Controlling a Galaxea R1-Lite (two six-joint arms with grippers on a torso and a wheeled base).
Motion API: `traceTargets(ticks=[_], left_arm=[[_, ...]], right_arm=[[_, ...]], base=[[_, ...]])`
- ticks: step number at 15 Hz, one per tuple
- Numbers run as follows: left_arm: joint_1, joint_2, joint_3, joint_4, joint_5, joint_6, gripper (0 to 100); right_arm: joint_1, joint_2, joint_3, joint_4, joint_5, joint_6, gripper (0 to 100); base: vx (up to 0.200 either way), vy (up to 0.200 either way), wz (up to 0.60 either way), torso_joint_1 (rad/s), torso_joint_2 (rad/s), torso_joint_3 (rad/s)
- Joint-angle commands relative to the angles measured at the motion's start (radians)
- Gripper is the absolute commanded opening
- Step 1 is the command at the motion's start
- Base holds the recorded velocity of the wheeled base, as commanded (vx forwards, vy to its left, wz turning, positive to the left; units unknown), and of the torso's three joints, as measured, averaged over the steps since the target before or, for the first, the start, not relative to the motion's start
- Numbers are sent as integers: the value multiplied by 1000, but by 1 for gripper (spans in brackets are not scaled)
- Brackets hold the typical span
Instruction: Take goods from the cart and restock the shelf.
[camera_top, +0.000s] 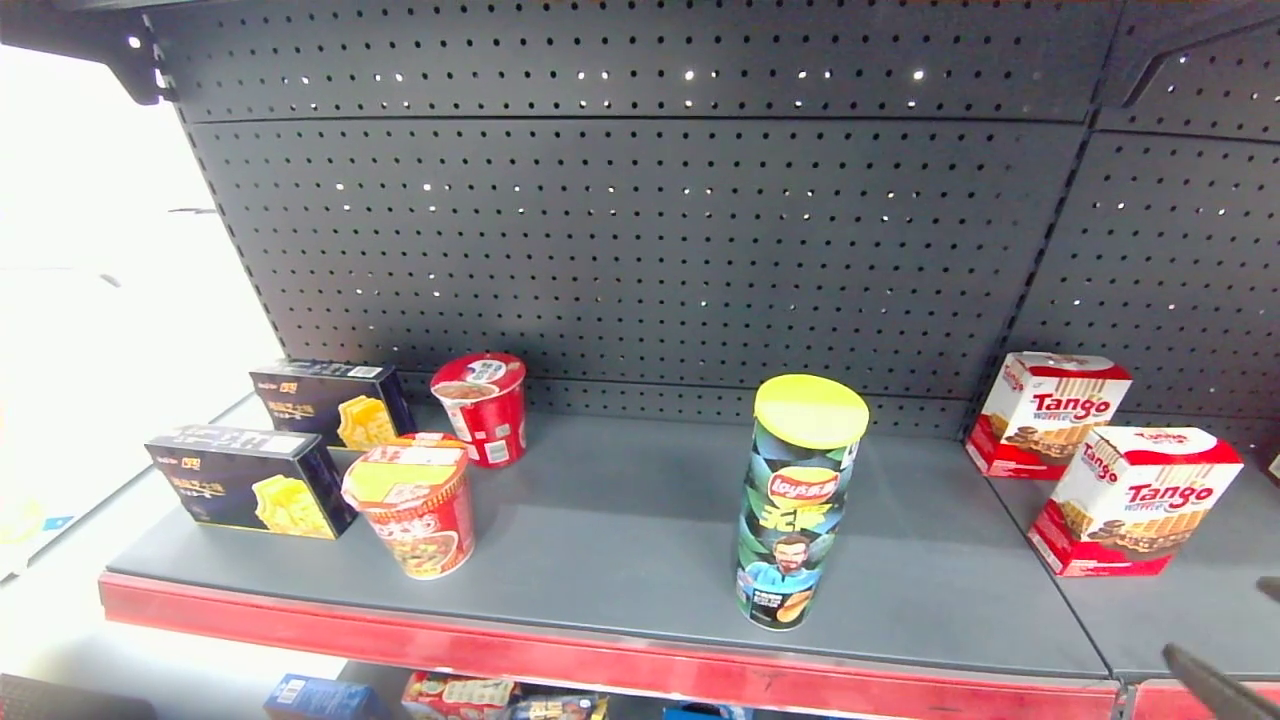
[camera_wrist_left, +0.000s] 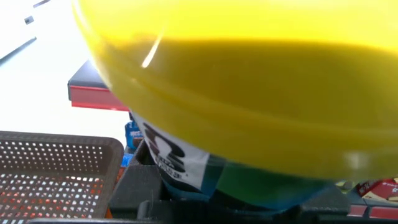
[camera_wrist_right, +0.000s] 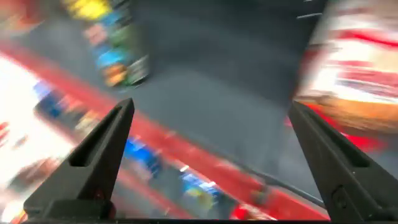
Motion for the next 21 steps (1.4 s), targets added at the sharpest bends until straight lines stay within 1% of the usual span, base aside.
traceTargets(ticks=[1,2,4,5,6,7,8,9,10,11,12,13,14,15,16,17,18,19,20,21], left_arm=[[0,1,0,-9,0,1,0],[0,1,3,-21,2,10,0],[0,1,7,-21,3,12,0],[0,1,6,-22,5,12,0],[0,1,0,-22,6,13,0],[0,1,-5,-22,6,13,0],[0,1,-6,-22,6,13,0],[0,1,-5,-22,5,13,0],[0,1,-3,-22,5,13,0],[0,1,-8,-24,5,15,0],[0,1,-17,-24,3,15,0],[0,1,-22,-24,0,20,0],[-3,1,-31,-22,-6,32,0],[-12,2,-43,-22,-21,70,0],[-14,2,-54,-22,-35,90,0],[-14,25,-89,-18,-113,112,0],[-15,62,-111,-19,-165,112,0],[-14,113,-144,-22,-236,115,0],[-14,151,-189,-24,-307,115,0],[-14,182,-233,-22,-369,113,0]], right_arm=[[-13,-100,-22,9,-88,8,100],[-20,-128,-10,13,-149,12,100],[-54,-189,30,42,-229,11,100],[-86,-255,67,72,-273,8,100],[-122,-372,114,136,-304,3,100],[-149,-459,125,197,-309,3,100],[-185,-573,133,297,-300,3,100],[-197,-653,140,378,-312,17,100],[-195,-645,154,358,-303,45,100],[-195,-645,157,340,-266,63,100],[-195,-645,157,351,-207,66,100],[-195,-645,157,368,-177,60,100],[-195,-643,157,372,-168,55,100],[-195,-643,157,372,-163,55,100],[-195,-643,157,372,-158,55,100],[-195,-643,157,372,-129,61,100],[-195,-643,157,374,-112,68,100],[-195,-643,159,381,-114,101,100],[-195,-643,156,429,-114,112,100],[-195,-643,154,432,-106,97,100]], base=[[0,0,0,0,0,0],[0,0,0,0,0,0],[0,0,0,0,0,0],[0,0,0,0,0,0],[0,0,0,0,0,0],[0,0,0,0,0,0],[0,0,0,0,0,0],[0,0,0,0,0,0],[0,0,0,0,0,0],[0,0,0,0,0,0],[0,0,0,0,0,0],[0,0,0,0,0,0],[0,0,0,0,0,0],[0,0,0,0,0,0],[0,0,0,0,0,0],[0,0,0,0,0,0],[0,0,0,0,0,0],[0,0,0,0,0,0],[0,0,0,0,0,0],[0,0,0,0,0,0]])
